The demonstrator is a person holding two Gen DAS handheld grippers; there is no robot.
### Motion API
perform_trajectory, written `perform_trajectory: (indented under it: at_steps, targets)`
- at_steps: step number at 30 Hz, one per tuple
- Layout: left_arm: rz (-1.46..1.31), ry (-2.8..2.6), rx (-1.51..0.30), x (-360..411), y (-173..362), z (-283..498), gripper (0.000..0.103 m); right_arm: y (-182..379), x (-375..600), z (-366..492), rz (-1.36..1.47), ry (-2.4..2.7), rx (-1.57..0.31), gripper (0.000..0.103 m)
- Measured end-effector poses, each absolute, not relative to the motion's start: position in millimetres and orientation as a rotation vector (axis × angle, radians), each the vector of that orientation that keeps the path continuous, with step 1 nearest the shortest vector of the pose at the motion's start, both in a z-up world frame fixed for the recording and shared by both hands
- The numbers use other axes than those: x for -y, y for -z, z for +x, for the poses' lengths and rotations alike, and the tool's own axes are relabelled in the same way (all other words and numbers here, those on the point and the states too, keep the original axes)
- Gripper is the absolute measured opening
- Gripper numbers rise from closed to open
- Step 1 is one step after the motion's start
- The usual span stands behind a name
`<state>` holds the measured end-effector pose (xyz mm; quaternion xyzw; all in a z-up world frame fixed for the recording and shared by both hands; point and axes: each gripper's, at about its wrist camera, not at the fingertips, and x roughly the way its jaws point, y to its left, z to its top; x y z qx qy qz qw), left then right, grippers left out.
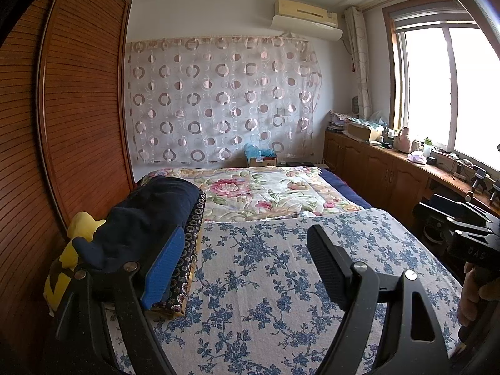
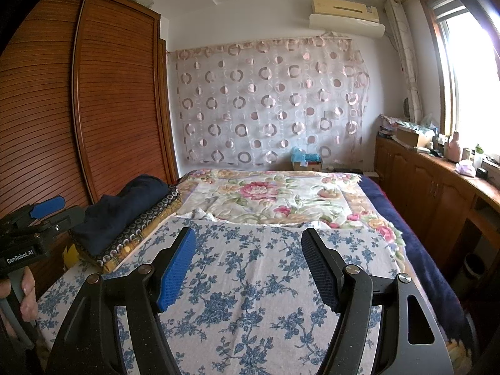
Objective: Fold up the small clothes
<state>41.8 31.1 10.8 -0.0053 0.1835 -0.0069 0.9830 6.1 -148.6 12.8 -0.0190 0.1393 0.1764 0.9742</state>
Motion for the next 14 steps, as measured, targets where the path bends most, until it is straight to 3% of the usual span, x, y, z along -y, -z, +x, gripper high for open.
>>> perform_trajectory:
  at_steps: [14]
  targets:
    - [-0.012, 0.015, -0.369, -31.7, -9.9, 41.9, 0.081, -11.6, 149.2, 6.7, -0.037, -0.356, -0.283, 0.072]
